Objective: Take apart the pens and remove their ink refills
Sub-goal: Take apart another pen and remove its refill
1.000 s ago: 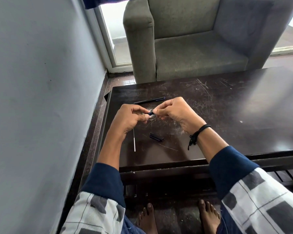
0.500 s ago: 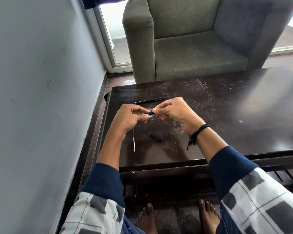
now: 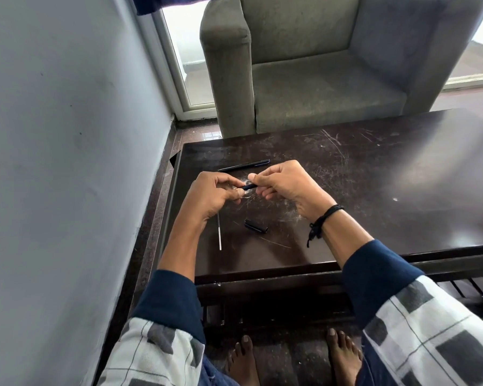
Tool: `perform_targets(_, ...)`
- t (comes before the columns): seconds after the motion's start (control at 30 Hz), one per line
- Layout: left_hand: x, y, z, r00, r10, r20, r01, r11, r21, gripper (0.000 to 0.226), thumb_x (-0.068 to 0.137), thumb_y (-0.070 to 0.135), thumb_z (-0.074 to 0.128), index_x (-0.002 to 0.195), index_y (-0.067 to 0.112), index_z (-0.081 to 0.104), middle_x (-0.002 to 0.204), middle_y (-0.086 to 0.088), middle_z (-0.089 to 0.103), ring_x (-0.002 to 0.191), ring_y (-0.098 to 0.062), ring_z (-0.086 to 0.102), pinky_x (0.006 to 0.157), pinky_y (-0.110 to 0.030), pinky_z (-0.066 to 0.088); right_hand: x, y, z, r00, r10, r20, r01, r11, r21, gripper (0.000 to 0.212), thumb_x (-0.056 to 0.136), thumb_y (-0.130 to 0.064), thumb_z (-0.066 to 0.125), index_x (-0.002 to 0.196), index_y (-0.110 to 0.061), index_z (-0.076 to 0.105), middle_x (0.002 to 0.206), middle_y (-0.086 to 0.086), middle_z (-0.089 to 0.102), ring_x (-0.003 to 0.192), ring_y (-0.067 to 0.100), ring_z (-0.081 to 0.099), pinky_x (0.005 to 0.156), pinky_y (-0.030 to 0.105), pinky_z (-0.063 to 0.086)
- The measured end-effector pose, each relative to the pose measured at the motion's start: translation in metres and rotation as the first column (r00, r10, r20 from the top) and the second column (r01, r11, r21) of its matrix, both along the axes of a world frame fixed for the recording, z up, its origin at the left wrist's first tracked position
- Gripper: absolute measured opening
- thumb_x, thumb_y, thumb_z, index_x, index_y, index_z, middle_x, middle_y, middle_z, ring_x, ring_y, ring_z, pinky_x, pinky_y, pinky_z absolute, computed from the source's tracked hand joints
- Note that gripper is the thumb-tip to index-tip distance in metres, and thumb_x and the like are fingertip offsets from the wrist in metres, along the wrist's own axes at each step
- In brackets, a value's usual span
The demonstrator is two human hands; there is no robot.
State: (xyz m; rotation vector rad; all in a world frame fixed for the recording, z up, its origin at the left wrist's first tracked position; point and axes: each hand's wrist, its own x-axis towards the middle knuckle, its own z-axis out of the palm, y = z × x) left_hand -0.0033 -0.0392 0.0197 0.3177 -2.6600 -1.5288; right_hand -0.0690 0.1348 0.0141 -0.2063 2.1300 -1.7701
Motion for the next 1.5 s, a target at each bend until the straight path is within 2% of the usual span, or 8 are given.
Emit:
perform_targets(0.17, -0.0011, -0.0010, -0.0009, 1.000, 0.003, 0.012, -0.003, 1.000, 0.003, 0.015, 0.082, 0.008, 0.080, 0.094, 0.017, 0.080, 0.076, -0.007, 0.078, 0.079, -0.023, 0.076, 0.098, -0.051, 0.055, 0.0013, 0.0016, 0.0012, 0.999, 0.034, -0.015, -0.034, 0.999, 0.001, 0.012, 0.082, -0.006, 0.081, 0.084, 0.005, 0.076, 0.079, 0.013, 0.073, 0.063, 0.011, 0.062, 0.062, 0.020, 0.056)
perform_targets(0.4, -0.0016, -0.0002, -0.0011, 1.000, -0.002, 0.001, 0.002, 1.000, 0.012, 0.016, 0.081, 0.008, 0.081, 0.096, 0.015, 0.080, 0.078, -0.009, 0.078, 0.080, -0.023, 0.077, 0.098, -0.049, 0.055, 0.0001, 0.0006, -0.0006, 1.000, 0.025, -0.005, -0.024, 0.999, 0.047, 0.026, 0.087, -0.020, 0.079, 0.079, 0.005, 0.075, 0.061, 0.004, 0.068, 0.056, 0.010, 0.057, 0.056, 0.019, 0.051)
perform_targets(0.73, -0.0020, -0.0027, -0.0026, 1.000, 0.002, -0.002, -0.002, 1.000, 0.006, 0.015, 0.082, 0.009, 0.081, 0.094, 0.017, 0.080, 0.077, -0.006, 0.078, 0.080, -0.021, 0.076, 0.099, -0.051, 0.054, 0.0009, 0.0009, -0.0001, 0.999, 0.035, -0.021, -0.035, 0.999, 0.003, 0.014, 0.083, -0.005, 0.080, 0.088, 0.008, 0.075, 0.078, 0.013, 0.072, 0.060, 0.009, 0.060, 0.059, 0.019, 0.053)
perform_targets(1.03, -0.0008, -0.0009, -0.0005, 1.000, 0.003, -0.010, -0.003, 1.000, 0.011, 0.015, 0.082, 0.009, 0.081, 0.093, 0.019, 0.080, 0.076, -0.007, 0.078, 0.080, -0.022, 0.076, 0.100, -0.049, 0.054, -0.0017, -0.0029, -0.0035, 1.000, 0.016, -0.005, -0.016, 1.000, 0.016, 0.026, 0.087, -0.022, 0.080, 0.084, 0.004, 0.076, 0.066, 0.007, 0.069, 0.054, 0.009, 0.059, 0.053, 0.017, 0.050)
perform_targets(1.17, -0.0001, -0.0017, 0.0009, 1.000, 0.007, -0.005, -0.007, 1.000, 0.011, 0.016, 0.082, 0.009, 0.080, 0.094, 0.018, 0.080, 0.078, -0.006, 0.078, 0.079, -0.020, 0.076, 0.099, -0.049, 0.055, -0.0017, -0.0023, -0.0034, 0.999, 0.038, -0.011, -0.038, 0.999, 0.003, 0.019, 0.084, -0.015, 0.082, 0.089, 0.003, 0.076, 0.071, 0.008, 0.071, 0.056, 0.006, 0.060, 0.055, 0.017, 0.051)
perform_targets(1.3, -0.0001, -0.0007, 0.0006, 1.000, 0.002, -0.007, -0.002, 1.000, 0.021, 0.016, 0.082, 0.007, 0.080, 0.091, 0.020, 0.080, 0.078, -0.008, 0.078, 0.080, -0.023, 0.076, 0.099, -0.050, 0.055, -0.0021, -0.0027, -0.0035, 0.999, 0.044, -0.031, -0.043, 0.999, 0.032, 0.015, 0.085, -0.012, 0.080, 0.083, 0.002, 0.075, 0.069, 0.007, 0.069, 0.055, 0.006, 0.061, 0.055, 0.017, 0.052)
perform_targets(1.4, -0.0001, 0.0003, 0.0008, 1.000, 0.003, -0.011, -0.003, 1.000, 0.031, 0.016, 0.082, 0.006, 0.080, 0.092, 0.018, 0.080, 0.079, -0.010, 0.078, 0.080, -0.025, 0.076, 0.099, -0.050, 0.055, -0.0023, -0.0035, -0.0047, 0.999, 0.041, -0.028, -0.040, 0.998, 0.046, 0.023, 0.089, -0.021, 0.078, 0.076, -0.003, 0.075, 0.065, 0.006, 0.069, 0.054, 0.007, 0.060, 0.053, 0.017, 0.050)
perform_targets(1.5, 0.0005, 0.0003, 0.0024, 1.000, 0.004, -0.018, -0.003, 0.999, 0.032, 0.016, 0.081, 0.006, 0.080, 0.093, 0.017, 0.080, 0.080, -0.010, 0.078, 0.078, -0.023, 0.077, 0.099, -0.047, 0.055, -0.0013, -0.0047, -0.0056, 0.999, 0.021, -0.033, -0.019, 0.998, 0.063, 0.035, 0.091, -0.032, 0.075, 0.081, 0.001, 0.076, 0.063, 0.005, 0.069, 0.054, 0.008, 0.060, 0.053, 0.017, 0.050)
